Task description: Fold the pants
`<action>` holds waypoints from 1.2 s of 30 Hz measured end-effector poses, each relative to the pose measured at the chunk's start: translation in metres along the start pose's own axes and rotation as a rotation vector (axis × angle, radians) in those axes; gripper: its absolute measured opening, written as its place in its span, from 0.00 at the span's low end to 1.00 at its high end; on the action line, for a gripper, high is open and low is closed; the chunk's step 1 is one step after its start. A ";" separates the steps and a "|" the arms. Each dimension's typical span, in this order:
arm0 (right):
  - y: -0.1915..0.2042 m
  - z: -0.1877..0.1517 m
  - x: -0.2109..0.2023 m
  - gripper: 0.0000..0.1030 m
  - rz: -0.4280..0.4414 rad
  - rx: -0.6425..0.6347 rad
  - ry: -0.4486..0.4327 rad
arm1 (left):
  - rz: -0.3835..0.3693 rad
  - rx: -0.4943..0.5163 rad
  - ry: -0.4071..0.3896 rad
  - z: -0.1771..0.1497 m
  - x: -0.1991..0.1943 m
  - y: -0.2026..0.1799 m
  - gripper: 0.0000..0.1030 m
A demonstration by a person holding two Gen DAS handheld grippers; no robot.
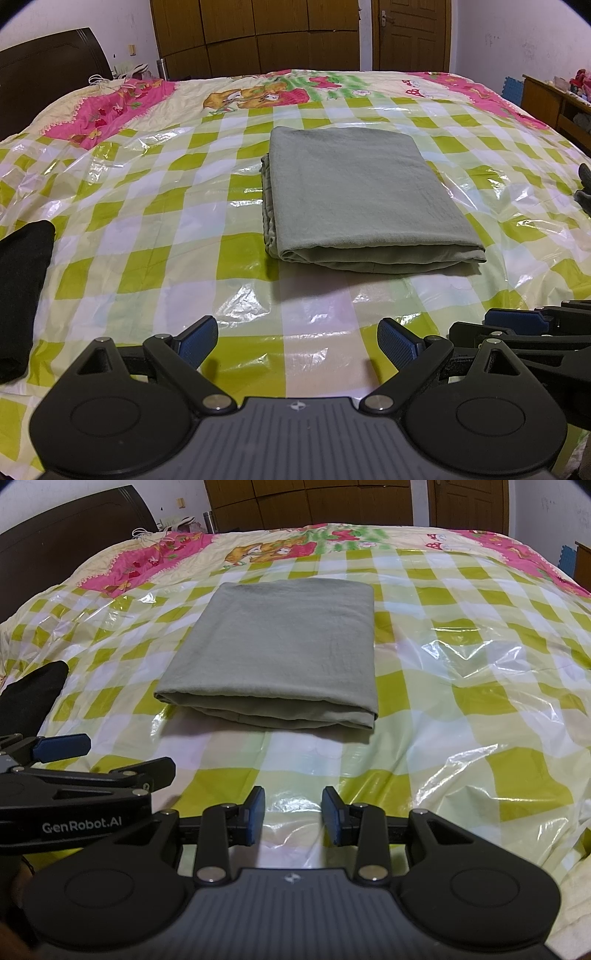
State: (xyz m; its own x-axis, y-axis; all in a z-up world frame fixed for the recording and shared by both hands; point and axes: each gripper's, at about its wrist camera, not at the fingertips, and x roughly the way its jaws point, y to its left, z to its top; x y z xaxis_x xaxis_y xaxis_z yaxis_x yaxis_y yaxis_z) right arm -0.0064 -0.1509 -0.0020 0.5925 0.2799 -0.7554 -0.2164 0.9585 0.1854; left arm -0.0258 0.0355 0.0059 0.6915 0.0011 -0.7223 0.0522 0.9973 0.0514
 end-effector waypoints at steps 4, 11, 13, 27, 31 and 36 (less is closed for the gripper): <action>-0.001 0.000 0.000 0.34 0.000 -0.001 0.000 | 0.002 0.002 -0.003 0.000 -0.001 -0.001 1.00; 0.000 0.000 0.000 0.34 -0.001 -0.001 0.000 | 0.002 0.002 -0.006 0.001 -0.002 -0.001 1.00; 0.000 0.000 0.000 0.34 -0.001 -0.001 0.000 | 0.001 0.003 -0.006 0.001 -0.002 -0.002 1.00; 0.001 0.000 0.000 0.34 -0.002 -0.001 0.000 | 0.002 0.005 -0.009 0.001 -0.003 -0.003 1.00; 0.001 -0.001 0.000 0.34 -0.003 -0.001 0.000 | 0.003 0.004 -0.010 0.001 -0.003 -0.003 1.00; 0.001 0.000 0.000 0.34 -0.003 -0.001 0.000 | 0.004 0.005 -0.010 0.001 -0.003 -0.003 1.00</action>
State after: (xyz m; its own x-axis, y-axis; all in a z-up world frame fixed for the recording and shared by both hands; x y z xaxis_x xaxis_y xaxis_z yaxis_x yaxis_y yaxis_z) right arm -0.0072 -0.1500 -0.0019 0.5929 0.2774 -0.7560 -0.2154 0.9592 0.1830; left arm -0.0270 0.0327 0.0087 0.6989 0.0040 -0.7152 0.0530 0.9970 0.0573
